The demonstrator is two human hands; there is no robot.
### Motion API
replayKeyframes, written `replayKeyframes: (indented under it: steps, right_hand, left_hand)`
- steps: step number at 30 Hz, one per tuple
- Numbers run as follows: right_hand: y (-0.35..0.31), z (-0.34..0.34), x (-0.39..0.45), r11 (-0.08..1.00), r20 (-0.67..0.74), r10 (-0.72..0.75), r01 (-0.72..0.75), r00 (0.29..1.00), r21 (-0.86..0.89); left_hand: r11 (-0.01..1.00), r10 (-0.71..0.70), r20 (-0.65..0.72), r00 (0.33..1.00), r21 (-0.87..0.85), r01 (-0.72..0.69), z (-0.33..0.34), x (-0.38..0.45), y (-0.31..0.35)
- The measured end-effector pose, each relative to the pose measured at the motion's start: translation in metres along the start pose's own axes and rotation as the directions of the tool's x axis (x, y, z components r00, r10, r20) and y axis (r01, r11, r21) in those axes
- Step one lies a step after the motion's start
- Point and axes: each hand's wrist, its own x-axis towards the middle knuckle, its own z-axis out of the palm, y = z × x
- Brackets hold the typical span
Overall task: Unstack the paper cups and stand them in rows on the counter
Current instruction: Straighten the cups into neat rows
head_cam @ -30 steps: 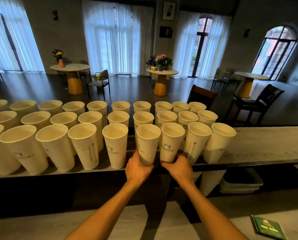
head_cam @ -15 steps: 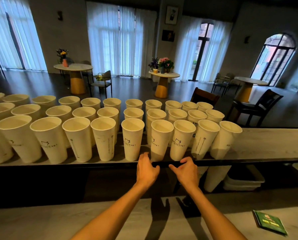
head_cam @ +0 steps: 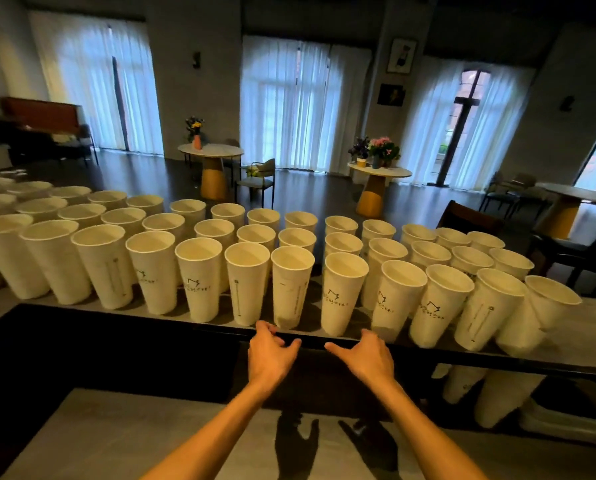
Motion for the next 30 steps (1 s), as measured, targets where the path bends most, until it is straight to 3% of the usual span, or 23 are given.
replayKeyframes:
  steps: [6,10,20,30]
  right_hand:
    - [-0.022,-0.005,0.012,0.997,0.053,0.034,-0.03,0.998,-0.073]
    - [-0.032,-0.005,0.015,0.998,0.075,0.031,-0.035,0.997,0.054]
    - [-0.027,0.005,0.027,0.994,0.002,0.001,-0.002,1.0,0.111]
    - [-0.02,0.013,0.028,0.993,-0.005,0.009,-0.008,1.0,0.117]
  left_hand:
    - [0.985,-0.036,0.074,0.997,0.169,0.023,-0.007,0.028,0.017]
    - [0.961,-0.003,0.108,0.994,0.277,-0.027,-0.005,0.041,0.024]
    - [0.979,-0.005,0.027,1.0,0.206,0.0,0.011,0.048,0.023]
    - [0.97,-0.047,0.019,0.999,0.241,0.041,0.015,0.045,0.023]
